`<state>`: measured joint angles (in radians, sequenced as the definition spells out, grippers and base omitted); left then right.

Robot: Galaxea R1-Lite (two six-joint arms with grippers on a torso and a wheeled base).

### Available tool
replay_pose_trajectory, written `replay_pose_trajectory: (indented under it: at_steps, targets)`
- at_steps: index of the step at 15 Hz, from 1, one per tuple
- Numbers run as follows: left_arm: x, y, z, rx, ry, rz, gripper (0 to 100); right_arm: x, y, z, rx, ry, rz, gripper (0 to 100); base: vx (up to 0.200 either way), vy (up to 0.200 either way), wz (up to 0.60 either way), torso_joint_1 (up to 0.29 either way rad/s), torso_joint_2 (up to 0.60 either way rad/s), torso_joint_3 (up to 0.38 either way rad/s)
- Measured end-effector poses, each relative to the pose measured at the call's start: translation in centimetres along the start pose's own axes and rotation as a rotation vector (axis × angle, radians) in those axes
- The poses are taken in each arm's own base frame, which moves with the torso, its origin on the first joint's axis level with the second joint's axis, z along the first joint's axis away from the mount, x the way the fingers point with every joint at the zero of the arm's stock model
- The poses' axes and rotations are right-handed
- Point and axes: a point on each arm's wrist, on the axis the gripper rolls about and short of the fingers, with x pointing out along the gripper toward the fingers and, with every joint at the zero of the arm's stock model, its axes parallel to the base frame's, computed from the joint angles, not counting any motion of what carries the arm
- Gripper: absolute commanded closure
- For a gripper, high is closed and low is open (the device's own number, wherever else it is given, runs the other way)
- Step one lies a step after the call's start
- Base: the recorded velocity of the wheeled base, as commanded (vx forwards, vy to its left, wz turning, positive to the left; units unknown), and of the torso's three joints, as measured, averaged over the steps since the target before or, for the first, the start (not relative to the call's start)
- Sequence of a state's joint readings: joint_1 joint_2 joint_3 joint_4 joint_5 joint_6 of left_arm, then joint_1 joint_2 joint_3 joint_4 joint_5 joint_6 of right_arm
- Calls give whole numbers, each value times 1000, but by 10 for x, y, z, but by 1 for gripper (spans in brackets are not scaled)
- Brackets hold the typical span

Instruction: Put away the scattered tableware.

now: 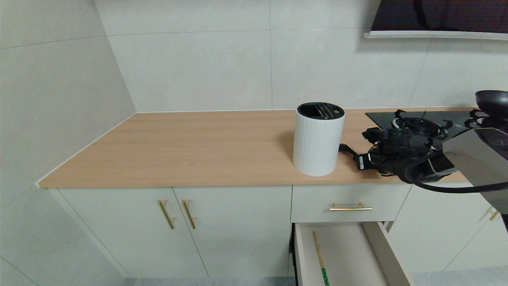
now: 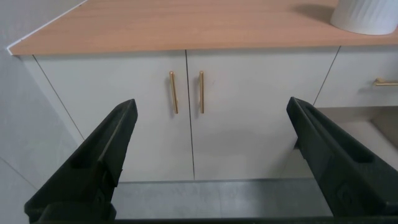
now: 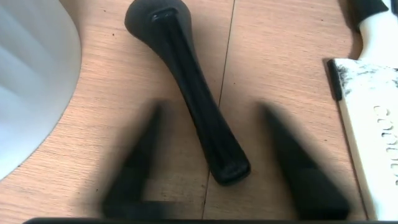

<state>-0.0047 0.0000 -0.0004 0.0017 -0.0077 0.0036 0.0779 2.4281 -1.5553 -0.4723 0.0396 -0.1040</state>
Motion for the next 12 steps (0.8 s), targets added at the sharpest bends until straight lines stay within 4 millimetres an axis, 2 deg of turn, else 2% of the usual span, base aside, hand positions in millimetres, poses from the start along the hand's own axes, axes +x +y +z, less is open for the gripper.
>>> replay_pose_trajectory:
  at_steps: [8,10,12]
  targets:
    - [0,0,0,0,0,0,0,-5,0,4,24,2,-1,100,0,0,0,0,0,0]
    - [0,0,0,0,0,0,0,-13,-1,10,44,6,0,100,0,0,0,0,0,0]
    - [0,0,0,0,0,0,0,-32,3,20,70,23,8,100,0,0,0,0,0,0]
